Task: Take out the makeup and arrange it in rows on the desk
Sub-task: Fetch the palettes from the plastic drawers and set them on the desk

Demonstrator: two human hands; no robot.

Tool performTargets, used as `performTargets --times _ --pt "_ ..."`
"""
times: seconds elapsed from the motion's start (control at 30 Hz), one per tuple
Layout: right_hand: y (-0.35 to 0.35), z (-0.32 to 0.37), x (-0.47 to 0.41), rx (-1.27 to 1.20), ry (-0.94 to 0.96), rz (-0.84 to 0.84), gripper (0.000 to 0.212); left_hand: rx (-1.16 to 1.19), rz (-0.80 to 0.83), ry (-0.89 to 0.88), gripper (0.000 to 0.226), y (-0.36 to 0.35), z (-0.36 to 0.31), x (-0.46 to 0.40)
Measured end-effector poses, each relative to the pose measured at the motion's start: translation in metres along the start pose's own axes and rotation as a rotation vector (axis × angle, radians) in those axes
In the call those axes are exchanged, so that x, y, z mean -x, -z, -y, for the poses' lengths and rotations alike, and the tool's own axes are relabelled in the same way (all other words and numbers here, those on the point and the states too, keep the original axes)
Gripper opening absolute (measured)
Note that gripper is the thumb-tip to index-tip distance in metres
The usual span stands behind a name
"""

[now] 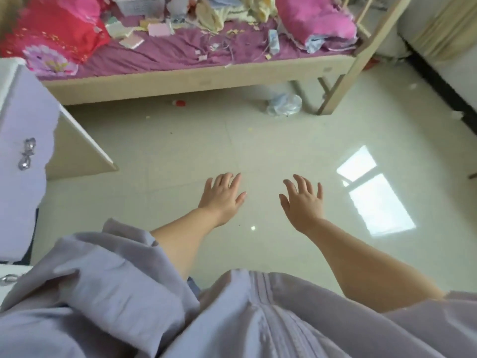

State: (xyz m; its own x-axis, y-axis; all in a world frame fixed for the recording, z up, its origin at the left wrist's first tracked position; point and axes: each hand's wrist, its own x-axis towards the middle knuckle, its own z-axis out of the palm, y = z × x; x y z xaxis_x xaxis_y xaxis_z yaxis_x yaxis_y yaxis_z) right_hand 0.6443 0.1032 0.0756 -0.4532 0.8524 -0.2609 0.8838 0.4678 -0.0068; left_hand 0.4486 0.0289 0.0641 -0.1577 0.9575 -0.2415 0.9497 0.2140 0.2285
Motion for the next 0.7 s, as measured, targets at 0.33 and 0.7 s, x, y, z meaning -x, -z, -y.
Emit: performTargets --times 0.33,0.7 --pt "-0.029 -0.165 0.019 -0.199 -0.396 0.087 0.048 -0.144 0.161 -0.311 0.055 -0.021 -0.155 -0.123" --pt "0.020 -0.348 -0.104 -0.324 -0.785 0.017 0.049 -0.338 0.167 -0.658 0.055 0.022 -0.320 -0.365"
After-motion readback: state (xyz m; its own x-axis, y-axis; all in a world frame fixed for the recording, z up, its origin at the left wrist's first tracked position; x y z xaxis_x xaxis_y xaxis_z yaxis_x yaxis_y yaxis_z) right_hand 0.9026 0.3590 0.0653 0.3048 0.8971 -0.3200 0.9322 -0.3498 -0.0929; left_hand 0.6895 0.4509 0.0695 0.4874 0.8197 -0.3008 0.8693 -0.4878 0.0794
